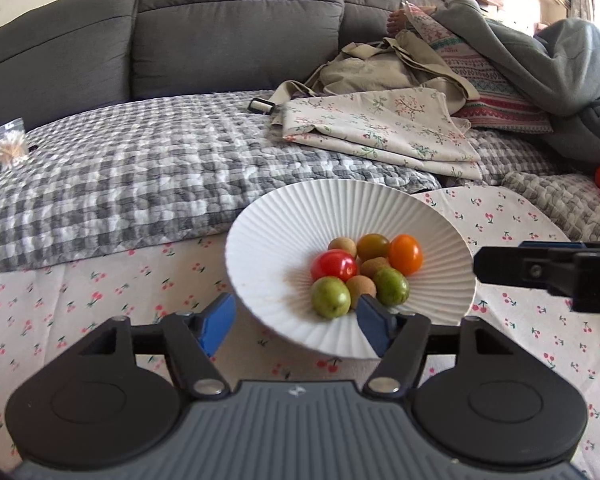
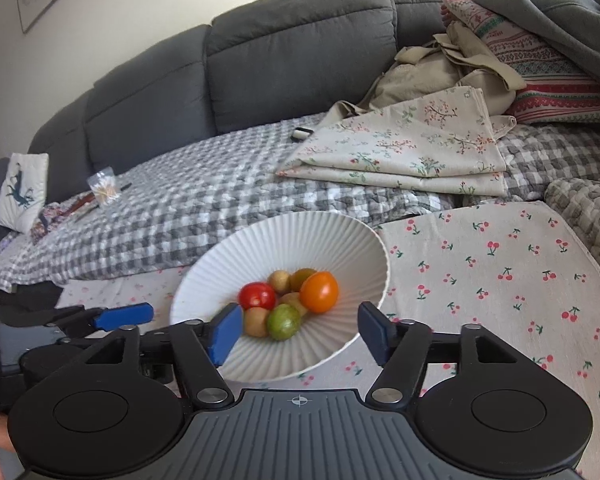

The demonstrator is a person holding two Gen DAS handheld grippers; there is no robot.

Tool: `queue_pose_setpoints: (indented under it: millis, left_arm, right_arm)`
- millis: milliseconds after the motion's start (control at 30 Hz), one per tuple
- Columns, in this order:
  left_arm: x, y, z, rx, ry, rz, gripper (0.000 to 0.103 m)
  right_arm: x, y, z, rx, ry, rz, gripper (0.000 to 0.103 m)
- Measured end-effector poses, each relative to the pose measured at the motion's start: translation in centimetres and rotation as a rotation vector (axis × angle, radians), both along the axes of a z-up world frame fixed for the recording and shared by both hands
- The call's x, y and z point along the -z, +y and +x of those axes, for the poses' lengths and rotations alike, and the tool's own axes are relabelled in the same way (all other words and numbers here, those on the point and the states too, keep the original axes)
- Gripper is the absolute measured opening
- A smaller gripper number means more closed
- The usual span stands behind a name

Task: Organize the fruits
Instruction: 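Open both tools to release the lime and tangerine into the bowl, then move both tools to the remaining oranges and grasp one with left tool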

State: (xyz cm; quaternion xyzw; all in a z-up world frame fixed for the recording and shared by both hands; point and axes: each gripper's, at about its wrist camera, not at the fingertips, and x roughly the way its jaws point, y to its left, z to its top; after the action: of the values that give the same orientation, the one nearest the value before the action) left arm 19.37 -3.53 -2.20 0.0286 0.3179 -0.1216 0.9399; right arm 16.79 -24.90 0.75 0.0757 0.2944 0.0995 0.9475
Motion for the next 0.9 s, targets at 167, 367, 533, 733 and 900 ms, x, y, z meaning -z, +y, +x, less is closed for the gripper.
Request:
queue_pose_setpoints:
  millis: [167, 367, 533, 733, 900]
  left_arm:
    - [-0.6, 1.1, -1.5, -0.029, 0.008, -0.021, 0.074]
    - [-1.3, 2.2, -3.1, -0.053, 0.009, -0.045, 0.079]
    - [-1.7, 2.8, -4.7, -0.082, 0.008, -0.044, 0.081]
    - [-1.8, 3.7, -6.3, -0.09, 0.028, -0.06, 0.081]
    - [-1.3, 3.6, -7.5, -0.065, 0.057, -0.051, 0.081]
  right_arm:
    - [-0.9, 0.6, -1.7, -0.012, -0.01, -0.005, 0.076]
    - [-1.3, 0.3, -3.5, -0.003, -0.008, 0.005, 0.078]
    - [-1.8, -0.4, -4.9, 0.002, -0.012, 0.034, 0.08]
    - [-2.2, -1.0, -6.6, 0.005, -0.021, 0.056, 0.081]
    - [-2.0, -1.1, -8.0, 0.009, -0.011, 0.069, 0.081]
